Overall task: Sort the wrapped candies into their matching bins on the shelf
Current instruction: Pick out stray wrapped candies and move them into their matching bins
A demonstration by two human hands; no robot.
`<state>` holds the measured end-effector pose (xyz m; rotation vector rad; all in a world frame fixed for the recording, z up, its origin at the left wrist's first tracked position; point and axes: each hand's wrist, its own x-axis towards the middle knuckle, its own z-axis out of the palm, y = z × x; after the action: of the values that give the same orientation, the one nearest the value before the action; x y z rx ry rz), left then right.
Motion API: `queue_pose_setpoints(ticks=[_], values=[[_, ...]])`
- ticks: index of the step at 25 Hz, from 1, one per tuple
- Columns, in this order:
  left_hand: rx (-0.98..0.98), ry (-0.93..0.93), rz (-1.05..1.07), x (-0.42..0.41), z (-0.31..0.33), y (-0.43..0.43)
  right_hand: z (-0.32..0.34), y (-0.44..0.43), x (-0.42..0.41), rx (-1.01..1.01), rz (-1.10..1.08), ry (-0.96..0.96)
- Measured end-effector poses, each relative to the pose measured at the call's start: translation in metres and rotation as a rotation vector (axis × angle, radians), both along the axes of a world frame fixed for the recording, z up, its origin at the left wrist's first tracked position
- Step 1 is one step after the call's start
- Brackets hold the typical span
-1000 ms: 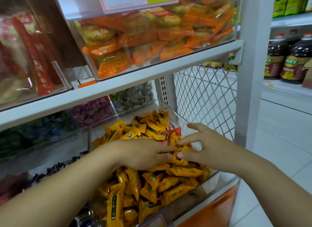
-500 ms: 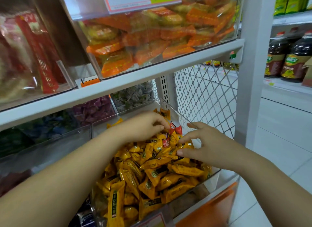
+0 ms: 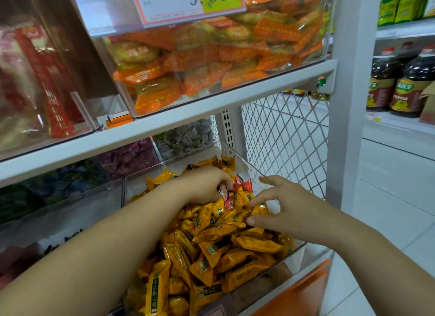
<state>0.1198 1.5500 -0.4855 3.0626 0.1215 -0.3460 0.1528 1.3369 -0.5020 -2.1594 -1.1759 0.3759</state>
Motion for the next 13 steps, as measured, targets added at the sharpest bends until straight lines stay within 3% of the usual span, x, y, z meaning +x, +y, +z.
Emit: queue_pose_setpoints(ticks=[5, 13], values=[[-0.246, -0.187, 0.084, -0.011, 0.006, 0.011, 0.0, 0.0, 0.001, 0.008, 0.008, 0.008], [-0.455, -0.424, 0.273, -0.002, 0.015, 0.005, 0.001, -0.001, 0.005, 0.039, -0.017, 0.016]])
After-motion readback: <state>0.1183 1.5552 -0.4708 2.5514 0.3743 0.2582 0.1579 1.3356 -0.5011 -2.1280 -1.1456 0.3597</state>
